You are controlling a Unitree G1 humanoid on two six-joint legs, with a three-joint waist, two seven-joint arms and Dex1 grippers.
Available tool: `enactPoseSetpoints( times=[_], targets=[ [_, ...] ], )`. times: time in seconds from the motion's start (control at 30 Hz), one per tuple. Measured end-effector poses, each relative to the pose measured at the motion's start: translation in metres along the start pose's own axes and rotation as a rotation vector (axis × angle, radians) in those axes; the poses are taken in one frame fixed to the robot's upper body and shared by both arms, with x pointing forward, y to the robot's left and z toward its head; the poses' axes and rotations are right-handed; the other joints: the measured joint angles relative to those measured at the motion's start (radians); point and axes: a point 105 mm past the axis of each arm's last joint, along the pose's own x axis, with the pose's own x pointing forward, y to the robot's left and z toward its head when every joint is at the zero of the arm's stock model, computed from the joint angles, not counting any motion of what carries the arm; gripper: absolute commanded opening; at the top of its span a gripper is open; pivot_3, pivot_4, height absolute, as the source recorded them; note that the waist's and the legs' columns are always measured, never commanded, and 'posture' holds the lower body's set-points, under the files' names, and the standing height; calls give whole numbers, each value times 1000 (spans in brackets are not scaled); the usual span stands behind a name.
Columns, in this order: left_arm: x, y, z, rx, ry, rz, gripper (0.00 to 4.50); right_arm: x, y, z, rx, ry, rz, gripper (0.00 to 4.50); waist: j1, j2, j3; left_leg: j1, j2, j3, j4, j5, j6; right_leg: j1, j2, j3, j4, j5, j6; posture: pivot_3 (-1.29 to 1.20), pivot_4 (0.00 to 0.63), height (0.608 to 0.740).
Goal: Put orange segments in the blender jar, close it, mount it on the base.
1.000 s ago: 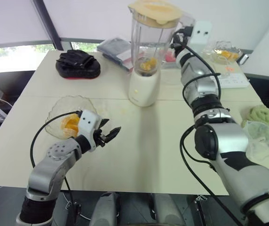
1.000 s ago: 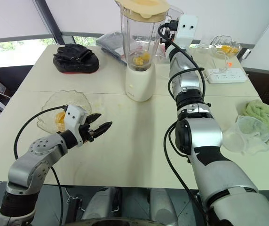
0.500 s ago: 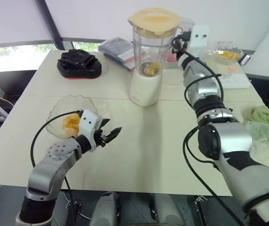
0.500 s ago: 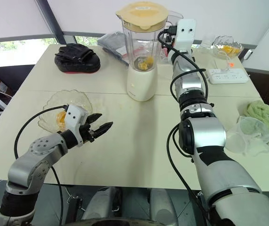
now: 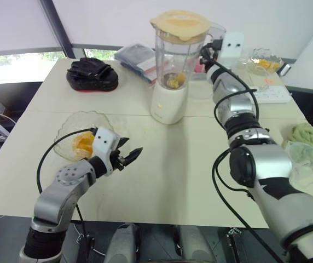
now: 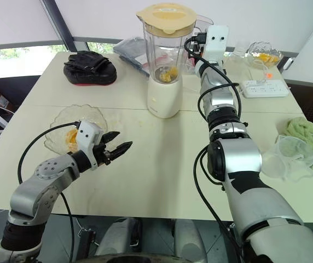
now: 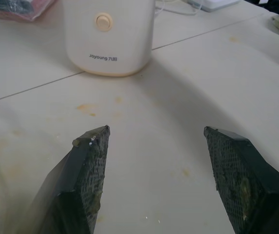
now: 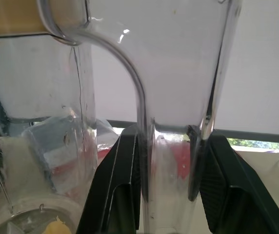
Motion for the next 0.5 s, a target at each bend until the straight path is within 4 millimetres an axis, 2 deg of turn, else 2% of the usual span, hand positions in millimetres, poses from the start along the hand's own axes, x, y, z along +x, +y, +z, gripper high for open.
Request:
enactPoseSetpoints(
  times=[0.1,0.37,0.5],
  targets=[
    [1,-3,-1,-1,4,-11,3240,-4,0,-13,-8,30,6,3926,-1,0,0,0,0,0,0,0,0,0,0,0,0,0,0,0,150,740],
    [6,-6,2,6,-1,-31,3240,-6,0,-19,-38,37,16,3926,-13,0,0,0,0,0,0,0,0,0,0,0,1,0,0,0,150,740],
    [8,-6,3,6,-6,-34,3240,-17,-8,-45,-44,94,0,3926,-13,0,0,0,0,0,0,0,0,0,0,0,0,0,0,0,150,740]
  ],
)
